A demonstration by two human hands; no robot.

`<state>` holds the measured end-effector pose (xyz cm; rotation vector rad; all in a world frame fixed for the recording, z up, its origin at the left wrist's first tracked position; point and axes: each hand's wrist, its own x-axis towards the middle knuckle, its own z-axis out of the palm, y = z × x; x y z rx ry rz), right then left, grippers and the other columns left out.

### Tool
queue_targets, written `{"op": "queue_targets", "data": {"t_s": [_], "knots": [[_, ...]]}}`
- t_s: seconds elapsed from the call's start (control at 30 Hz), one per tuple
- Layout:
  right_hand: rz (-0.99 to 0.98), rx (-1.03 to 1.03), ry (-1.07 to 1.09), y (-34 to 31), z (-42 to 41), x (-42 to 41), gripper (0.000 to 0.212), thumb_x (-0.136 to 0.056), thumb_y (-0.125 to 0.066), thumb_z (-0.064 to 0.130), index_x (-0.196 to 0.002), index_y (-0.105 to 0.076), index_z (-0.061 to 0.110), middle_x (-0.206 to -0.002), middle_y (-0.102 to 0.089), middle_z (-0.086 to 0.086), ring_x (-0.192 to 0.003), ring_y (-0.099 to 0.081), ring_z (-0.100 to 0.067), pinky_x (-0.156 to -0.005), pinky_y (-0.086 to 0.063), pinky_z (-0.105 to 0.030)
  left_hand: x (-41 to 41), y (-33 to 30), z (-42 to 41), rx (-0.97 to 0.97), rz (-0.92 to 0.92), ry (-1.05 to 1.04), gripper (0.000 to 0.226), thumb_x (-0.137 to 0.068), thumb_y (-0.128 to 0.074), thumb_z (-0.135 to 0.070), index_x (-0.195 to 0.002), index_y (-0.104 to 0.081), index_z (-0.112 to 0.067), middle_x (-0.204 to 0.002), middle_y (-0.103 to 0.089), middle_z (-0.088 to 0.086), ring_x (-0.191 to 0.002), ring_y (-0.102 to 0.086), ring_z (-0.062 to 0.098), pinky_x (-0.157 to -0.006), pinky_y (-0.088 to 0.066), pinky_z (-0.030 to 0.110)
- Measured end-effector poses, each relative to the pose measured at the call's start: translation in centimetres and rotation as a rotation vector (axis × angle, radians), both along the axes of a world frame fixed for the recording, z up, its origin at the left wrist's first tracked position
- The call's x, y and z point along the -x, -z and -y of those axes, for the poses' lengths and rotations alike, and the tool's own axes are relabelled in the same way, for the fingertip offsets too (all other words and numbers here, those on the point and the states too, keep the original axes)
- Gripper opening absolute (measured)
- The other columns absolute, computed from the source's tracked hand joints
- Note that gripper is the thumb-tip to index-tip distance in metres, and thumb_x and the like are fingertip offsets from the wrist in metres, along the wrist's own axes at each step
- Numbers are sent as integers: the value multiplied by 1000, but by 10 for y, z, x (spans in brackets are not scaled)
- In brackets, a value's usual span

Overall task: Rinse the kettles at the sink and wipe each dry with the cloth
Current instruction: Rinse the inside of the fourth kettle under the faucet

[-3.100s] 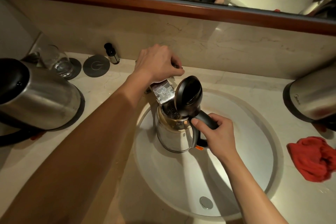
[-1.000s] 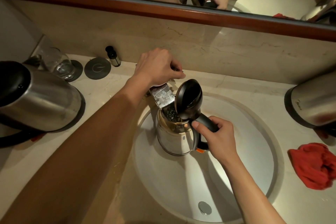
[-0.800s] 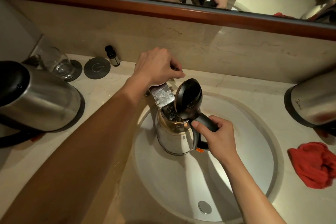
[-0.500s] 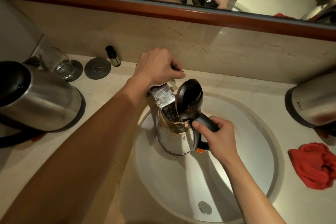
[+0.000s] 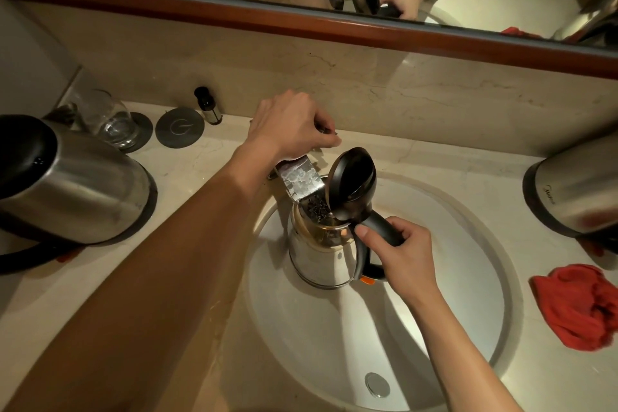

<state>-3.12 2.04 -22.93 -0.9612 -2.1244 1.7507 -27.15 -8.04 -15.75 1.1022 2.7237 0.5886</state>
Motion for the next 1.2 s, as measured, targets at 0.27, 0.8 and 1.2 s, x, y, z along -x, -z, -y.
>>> {"op": "queue_targets", "data": {"t_s": [0.27, 0.8, 1.2], "knots": [[3, -2, 17, 1, 0, 1, 34, -82, -86, 12, -61, -60, 3, -49, -49, 13, -51, -42, -3, -54, -35, -13, 0, 0, -1, 8, 11, -13, 24, -82, -70, -56, -94, -77, -37, -94, -73, -16, -93, -59, 12, -80, -32, 33], [20, -20, 15, 1, 0, 1, 36, -82, -86, 12, -61, -58, 2, -49, -47, 13, -51, -41, -3, -53, -35, -13, 0, 2, -1, -14, 11, -9, 23, -83, -70, -55, -94, -77, -36, -93, -72, -17, -86, -51, 7, -79, -32, 31], [22, -24, 16, -3, 1, 3, 55, -68, -81, 41, -67, -57, -8, -56, -46, -3, -55, -41, -10, -54, -35, -16, -1, 0, -1, 5, -4, 3, 25, -83, -69, -57, -93, -77, -36, -95, -73, -17, -89, -57, 9, -77, -34, 31]]}}
